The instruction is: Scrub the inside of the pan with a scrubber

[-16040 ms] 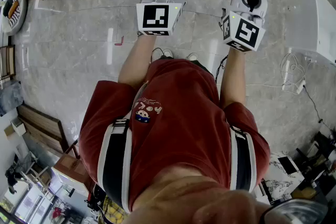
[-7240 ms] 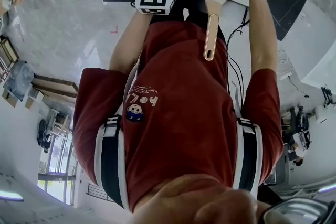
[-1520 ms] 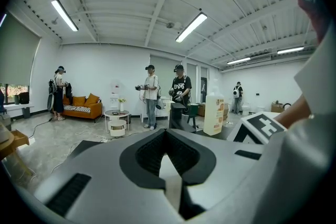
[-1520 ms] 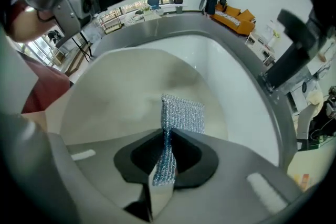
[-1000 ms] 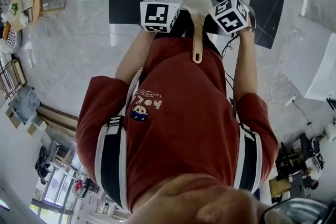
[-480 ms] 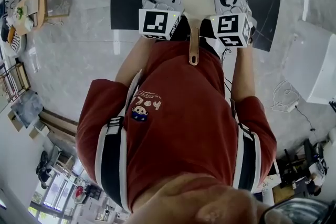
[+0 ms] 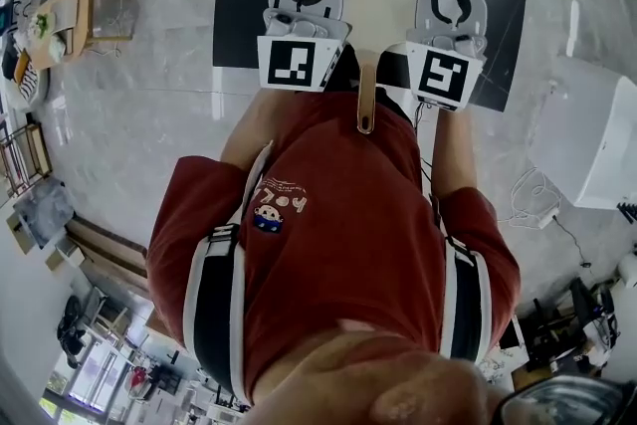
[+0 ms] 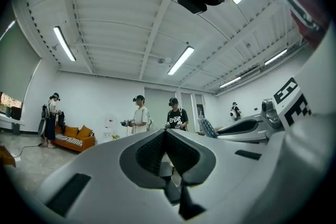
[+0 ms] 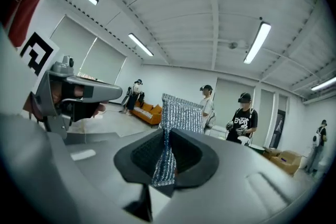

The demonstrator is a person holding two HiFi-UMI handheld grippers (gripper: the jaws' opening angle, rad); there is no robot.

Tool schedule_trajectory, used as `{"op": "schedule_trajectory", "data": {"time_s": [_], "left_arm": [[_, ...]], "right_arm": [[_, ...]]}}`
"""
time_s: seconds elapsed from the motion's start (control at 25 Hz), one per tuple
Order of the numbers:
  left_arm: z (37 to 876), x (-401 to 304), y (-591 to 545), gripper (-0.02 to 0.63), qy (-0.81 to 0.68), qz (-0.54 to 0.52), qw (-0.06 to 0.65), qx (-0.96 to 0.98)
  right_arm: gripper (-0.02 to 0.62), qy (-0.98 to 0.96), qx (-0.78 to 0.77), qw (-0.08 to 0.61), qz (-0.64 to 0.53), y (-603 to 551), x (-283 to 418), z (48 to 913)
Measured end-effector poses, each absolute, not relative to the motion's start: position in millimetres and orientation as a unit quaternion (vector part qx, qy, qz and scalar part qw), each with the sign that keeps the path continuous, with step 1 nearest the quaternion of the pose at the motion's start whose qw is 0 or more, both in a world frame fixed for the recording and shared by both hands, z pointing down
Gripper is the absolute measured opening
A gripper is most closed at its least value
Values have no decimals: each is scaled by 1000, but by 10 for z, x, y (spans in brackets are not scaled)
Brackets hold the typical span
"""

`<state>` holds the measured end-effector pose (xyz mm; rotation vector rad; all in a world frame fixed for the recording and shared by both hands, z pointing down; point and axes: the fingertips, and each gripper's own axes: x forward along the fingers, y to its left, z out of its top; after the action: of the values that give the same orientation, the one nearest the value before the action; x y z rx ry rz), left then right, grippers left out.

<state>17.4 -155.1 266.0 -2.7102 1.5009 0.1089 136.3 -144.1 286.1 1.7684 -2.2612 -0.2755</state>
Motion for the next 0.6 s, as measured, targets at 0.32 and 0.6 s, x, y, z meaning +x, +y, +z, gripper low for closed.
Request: {"op": "schedule_trajectory", "data": {"time_s": [0.32,0.6], "left_arm": [[2416,106,-1555,6,506,67,66,-857],[2311,76,-1518,6,514,72,92,-850]], "right_arm": [[58,-744,653,-1,-145,-1362,1480,2346],[58,-732,662,-50,-150,-1291,1571,2192]]}}
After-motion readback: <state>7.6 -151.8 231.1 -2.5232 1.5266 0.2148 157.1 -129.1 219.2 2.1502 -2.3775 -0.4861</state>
